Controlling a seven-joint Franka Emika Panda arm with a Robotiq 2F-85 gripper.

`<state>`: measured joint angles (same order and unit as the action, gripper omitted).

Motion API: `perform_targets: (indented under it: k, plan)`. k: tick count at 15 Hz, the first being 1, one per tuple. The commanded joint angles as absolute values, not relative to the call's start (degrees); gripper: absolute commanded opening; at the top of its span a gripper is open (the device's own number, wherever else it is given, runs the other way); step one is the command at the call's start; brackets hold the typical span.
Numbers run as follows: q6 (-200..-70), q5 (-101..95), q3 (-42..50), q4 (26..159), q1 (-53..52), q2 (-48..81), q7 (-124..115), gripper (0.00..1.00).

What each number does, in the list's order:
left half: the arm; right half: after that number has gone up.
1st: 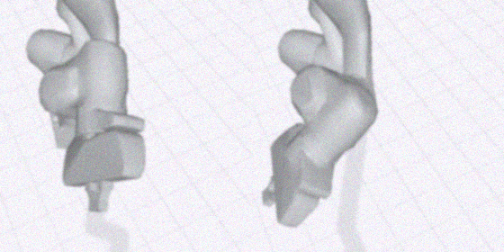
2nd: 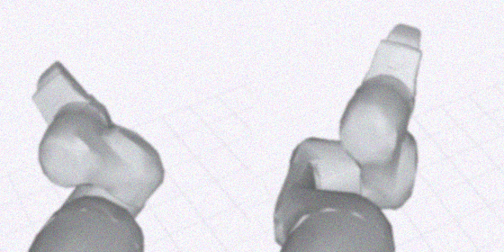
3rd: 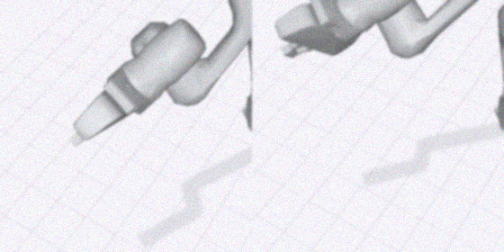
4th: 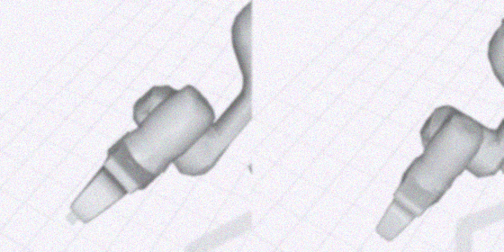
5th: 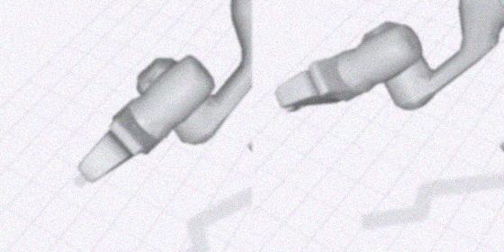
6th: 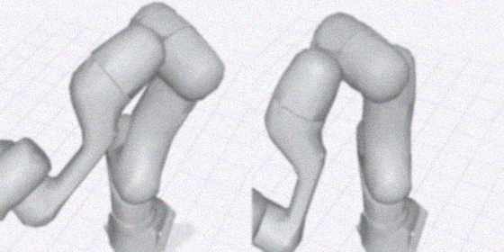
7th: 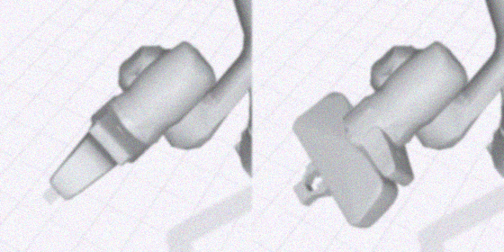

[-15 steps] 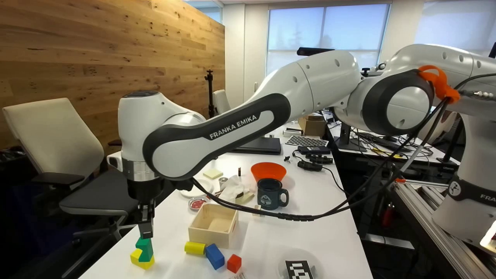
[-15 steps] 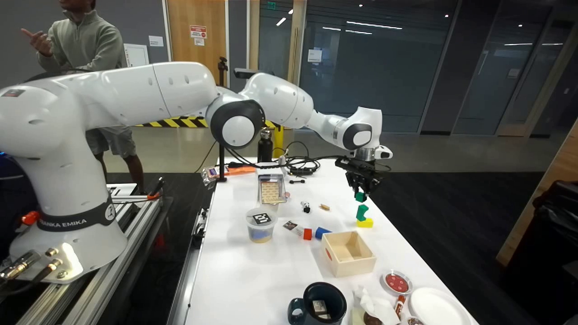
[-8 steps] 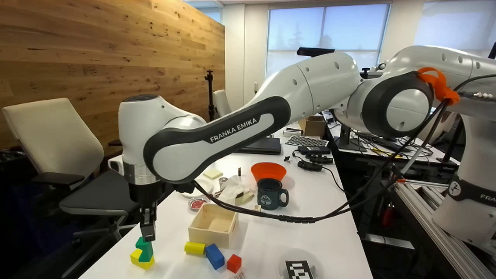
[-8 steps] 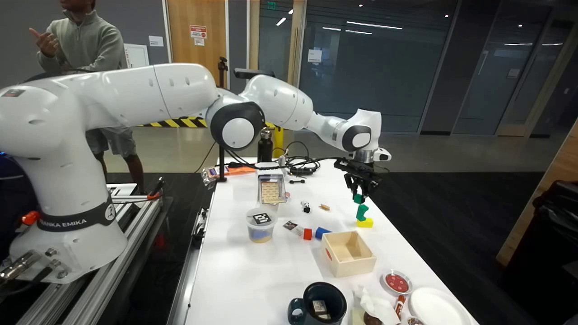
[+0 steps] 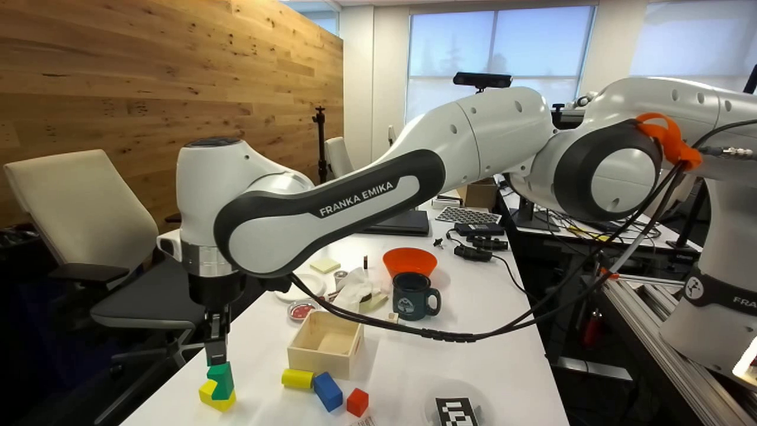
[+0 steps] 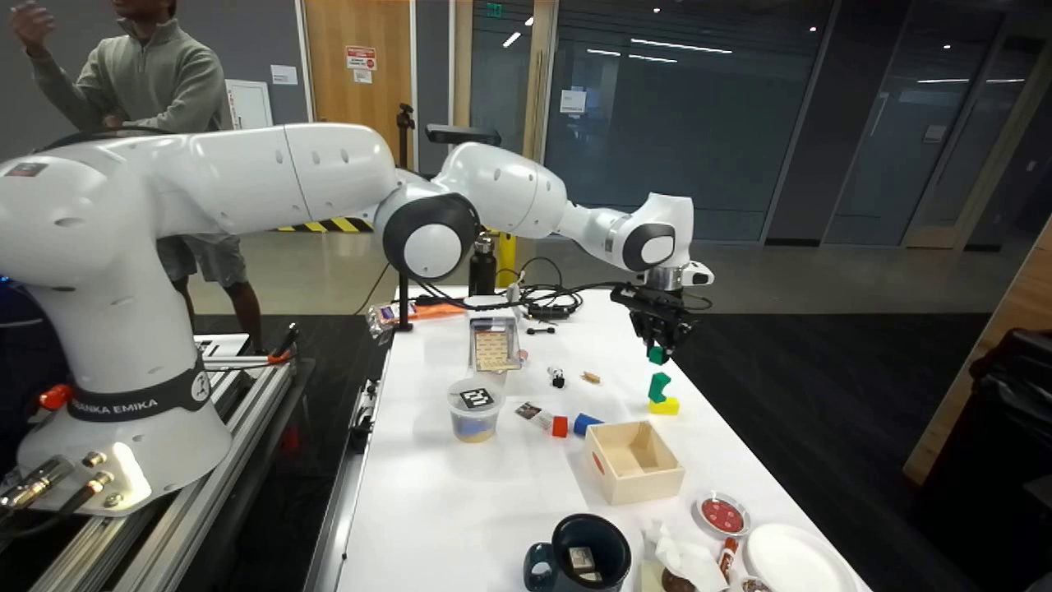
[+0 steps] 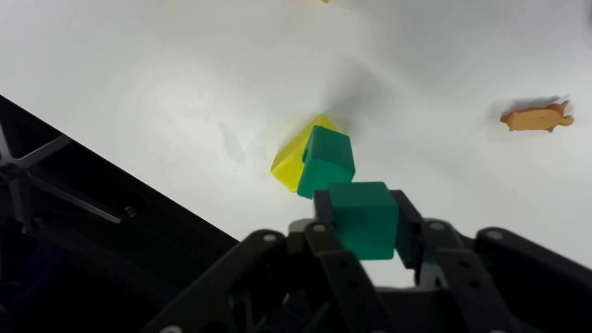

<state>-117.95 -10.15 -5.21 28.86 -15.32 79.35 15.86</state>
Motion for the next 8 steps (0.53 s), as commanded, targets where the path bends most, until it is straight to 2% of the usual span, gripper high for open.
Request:
perform_targets:
  k: [1,8]
  plan:
    - [-115.29,-8.61,-4.27,22.40,-16.02,82.76,17.21,0.09]
    - [-116.60,-8.87,-2.93,24.57,-15.97,81.90,16.40,0.09]
